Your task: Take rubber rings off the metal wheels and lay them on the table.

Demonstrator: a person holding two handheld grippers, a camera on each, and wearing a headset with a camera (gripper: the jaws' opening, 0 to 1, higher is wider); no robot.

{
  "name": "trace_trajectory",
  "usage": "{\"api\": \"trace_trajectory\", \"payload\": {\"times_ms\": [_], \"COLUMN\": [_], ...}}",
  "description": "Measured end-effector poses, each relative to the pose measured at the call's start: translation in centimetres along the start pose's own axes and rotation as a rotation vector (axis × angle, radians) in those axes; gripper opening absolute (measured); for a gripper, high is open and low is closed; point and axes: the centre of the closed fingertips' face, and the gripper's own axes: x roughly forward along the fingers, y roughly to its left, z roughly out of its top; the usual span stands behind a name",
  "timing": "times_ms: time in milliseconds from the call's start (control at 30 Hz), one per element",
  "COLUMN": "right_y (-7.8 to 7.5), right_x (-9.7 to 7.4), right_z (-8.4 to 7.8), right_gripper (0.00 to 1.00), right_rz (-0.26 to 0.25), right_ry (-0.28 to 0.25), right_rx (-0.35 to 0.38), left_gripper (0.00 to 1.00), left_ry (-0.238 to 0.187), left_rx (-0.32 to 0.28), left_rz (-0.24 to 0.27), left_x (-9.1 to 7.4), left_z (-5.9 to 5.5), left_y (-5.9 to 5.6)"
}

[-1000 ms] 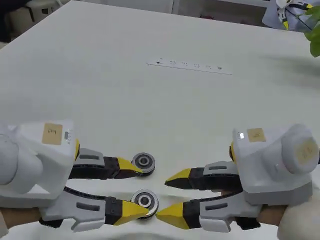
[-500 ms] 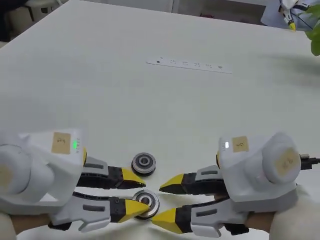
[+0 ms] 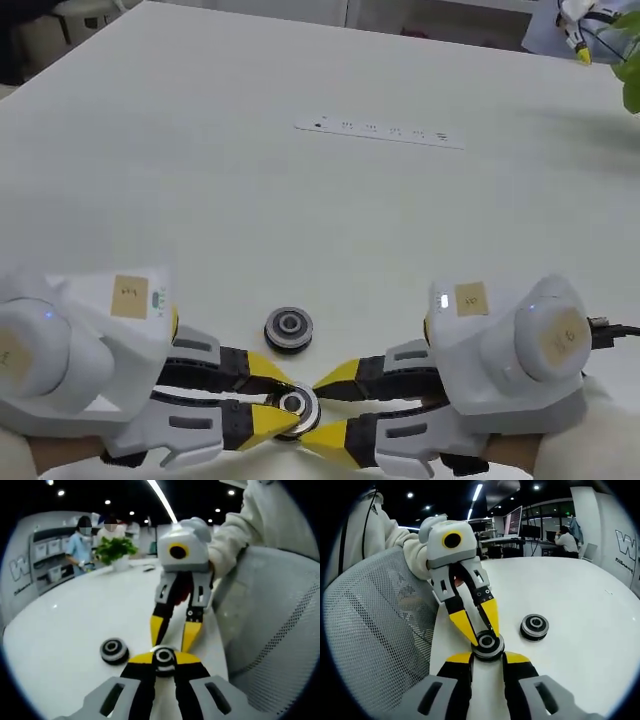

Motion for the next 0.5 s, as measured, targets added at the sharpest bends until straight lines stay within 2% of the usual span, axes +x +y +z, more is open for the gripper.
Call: {"api": "trace_trajectory", "payload": {"times_ms": [300, 500], "right_y": [0.04, 0.03], "right_x": [-0.20, -0.29], "right_z": [-0.04, -0.14], "right_gripper": [0.17, 0.16], "right_rz": [0.007, 0.010], "right_ry": [0.005, 0.005], "right_rx": [-0.001, 0.024], "left_gripper": [0.15, 0.15], "left_ry": [0.001, -0.001], "left_rx": [0.011, 0.012], "left_rz": [0.003, 0.003], "left_x": [-0.01, -0.06], "left_z": [-0.03, -0.02], "left_y": [0.01, -0.02]}}
